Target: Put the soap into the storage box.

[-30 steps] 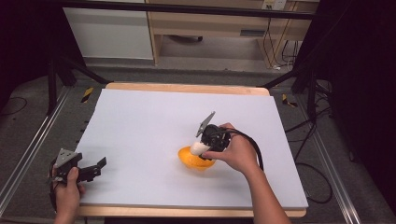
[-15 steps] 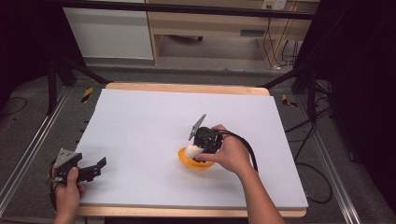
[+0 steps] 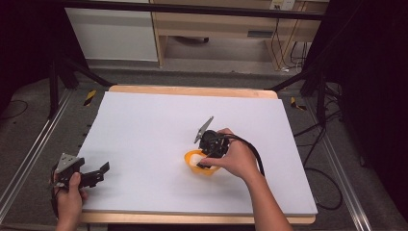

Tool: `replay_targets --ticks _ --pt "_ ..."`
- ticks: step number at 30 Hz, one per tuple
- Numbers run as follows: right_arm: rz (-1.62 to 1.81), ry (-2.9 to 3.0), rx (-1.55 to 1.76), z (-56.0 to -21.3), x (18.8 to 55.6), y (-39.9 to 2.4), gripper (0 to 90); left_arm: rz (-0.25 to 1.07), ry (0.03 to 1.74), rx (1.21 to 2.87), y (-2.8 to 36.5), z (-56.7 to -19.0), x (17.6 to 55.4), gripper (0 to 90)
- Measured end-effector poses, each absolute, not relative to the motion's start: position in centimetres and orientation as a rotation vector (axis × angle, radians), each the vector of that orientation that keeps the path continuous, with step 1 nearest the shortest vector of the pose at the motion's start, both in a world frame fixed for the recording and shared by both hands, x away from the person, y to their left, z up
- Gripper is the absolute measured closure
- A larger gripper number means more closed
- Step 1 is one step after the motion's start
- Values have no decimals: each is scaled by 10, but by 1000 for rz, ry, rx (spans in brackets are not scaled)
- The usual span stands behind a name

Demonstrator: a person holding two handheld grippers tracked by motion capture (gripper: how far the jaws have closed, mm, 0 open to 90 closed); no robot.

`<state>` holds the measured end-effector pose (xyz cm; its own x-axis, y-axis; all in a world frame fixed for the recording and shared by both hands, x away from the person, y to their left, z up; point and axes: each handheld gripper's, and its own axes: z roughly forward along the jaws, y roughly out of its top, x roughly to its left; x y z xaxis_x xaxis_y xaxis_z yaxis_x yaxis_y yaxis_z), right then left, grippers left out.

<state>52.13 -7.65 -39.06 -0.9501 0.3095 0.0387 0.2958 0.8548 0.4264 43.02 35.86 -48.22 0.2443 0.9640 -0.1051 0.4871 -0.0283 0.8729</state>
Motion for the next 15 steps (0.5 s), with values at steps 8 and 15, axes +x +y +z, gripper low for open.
replay_targets --ticks 8,15 --pt "710 2945 564 -386 522 -94 312 693 1369 1649 359 -482 430 0" --pt "746 2905 664 -386 523 -108 230 694 1372 1647 358 -482 430 0"
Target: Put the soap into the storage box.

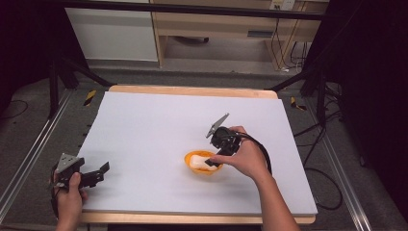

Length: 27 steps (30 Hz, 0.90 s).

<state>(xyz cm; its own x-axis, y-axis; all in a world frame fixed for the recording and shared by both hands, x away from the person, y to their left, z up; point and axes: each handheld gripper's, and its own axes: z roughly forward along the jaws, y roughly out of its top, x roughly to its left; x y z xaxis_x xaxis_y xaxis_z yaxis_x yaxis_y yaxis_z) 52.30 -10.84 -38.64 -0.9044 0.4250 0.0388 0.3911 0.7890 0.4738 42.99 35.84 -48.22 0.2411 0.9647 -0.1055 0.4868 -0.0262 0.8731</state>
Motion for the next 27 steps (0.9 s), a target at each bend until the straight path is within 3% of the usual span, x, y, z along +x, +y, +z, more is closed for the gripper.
replay_targets --ticks 10,27 --pt "767 2791 846 -386 522 -137 62 695 1372 1642 358 -482 430 0" --pt "783 2701 1019 -398 516 -186 17 703 1370 1646 358 -482 430 0"
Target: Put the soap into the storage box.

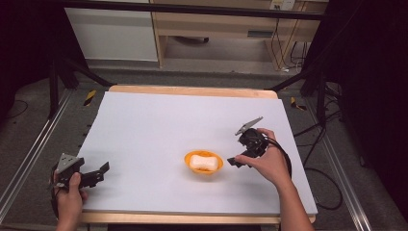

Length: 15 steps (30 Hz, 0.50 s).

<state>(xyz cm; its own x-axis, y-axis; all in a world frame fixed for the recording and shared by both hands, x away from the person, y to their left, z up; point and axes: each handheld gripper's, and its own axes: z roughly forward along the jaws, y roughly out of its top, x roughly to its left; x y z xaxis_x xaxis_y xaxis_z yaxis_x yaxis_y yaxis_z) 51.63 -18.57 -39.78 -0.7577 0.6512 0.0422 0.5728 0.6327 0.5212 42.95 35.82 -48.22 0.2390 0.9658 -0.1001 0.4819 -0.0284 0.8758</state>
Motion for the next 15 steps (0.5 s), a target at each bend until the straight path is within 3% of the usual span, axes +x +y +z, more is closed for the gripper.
replay_targets --ticks 15 --pt "835 2633 1146 -412 507 -227 6 701 1369 1651 358 -482 430 0"
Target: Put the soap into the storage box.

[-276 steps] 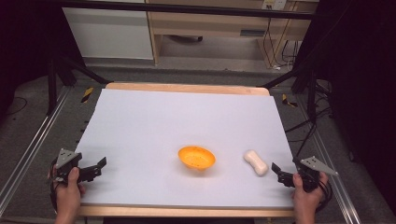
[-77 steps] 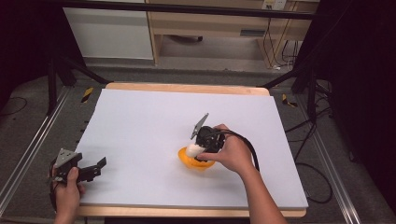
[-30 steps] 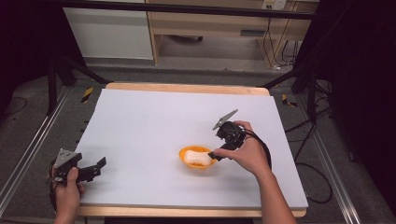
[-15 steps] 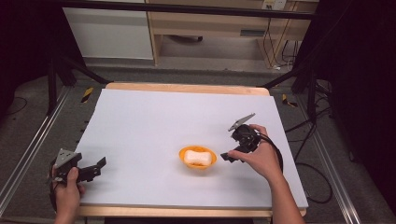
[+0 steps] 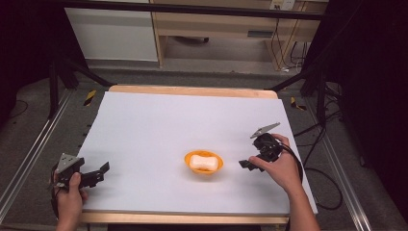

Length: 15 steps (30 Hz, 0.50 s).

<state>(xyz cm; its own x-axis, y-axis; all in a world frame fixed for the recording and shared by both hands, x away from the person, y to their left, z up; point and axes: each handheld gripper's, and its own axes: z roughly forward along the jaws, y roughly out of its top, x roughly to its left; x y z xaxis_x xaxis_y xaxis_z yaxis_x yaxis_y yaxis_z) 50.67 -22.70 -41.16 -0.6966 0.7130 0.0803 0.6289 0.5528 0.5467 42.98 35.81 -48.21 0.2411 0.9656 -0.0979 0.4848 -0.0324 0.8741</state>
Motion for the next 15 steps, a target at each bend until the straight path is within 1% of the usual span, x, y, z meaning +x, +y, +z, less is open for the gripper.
replay_targets --ticks 15 --pt "887 2546 1239 -433 491 -272 6 707 1369 1651 358 -482 430 0"
